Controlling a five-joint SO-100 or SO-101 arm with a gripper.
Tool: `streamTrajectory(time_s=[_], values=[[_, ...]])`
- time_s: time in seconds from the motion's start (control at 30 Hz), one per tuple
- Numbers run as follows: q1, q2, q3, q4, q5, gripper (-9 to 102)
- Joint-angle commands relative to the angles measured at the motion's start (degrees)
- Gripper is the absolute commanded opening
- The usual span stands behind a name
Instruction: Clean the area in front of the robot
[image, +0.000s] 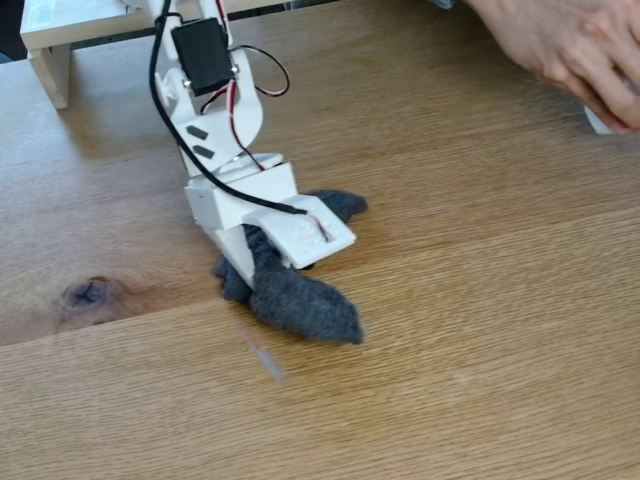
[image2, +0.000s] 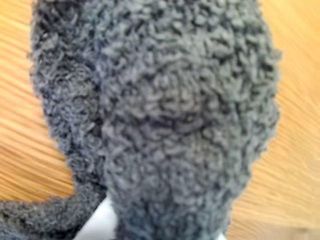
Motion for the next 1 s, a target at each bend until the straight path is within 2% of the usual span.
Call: streamTrajectory(time_s=[0.0, 0.1, 0.27, 0.4, 0.57, 0.67, 0.77, 0.83, 0.97], values=[[7.0, 2.6, -1.1, 8.0, -0.9, 0], [4.2, 6.3, -1.1, 16.8, -0.9, 0], [-6.1, 15.9, -1.0, 29.4, 0.9, 0], [-15.7, 22.5, -1.0, 29.3, 4.1, 0], [-20.5, 24.7, -1.8, 14.0, 8.3, 0], [-17.9, 21.9, -1.8, -1.1, 8.0, 0], [-14.4, 15.4, -1.8, -18.5, 2.8, 0], [-12.4, 9.9, -1.9, -27.3, -2.7, 0], [-8.5, 0.7, -2.0, -36.5, -11.2, 0]])
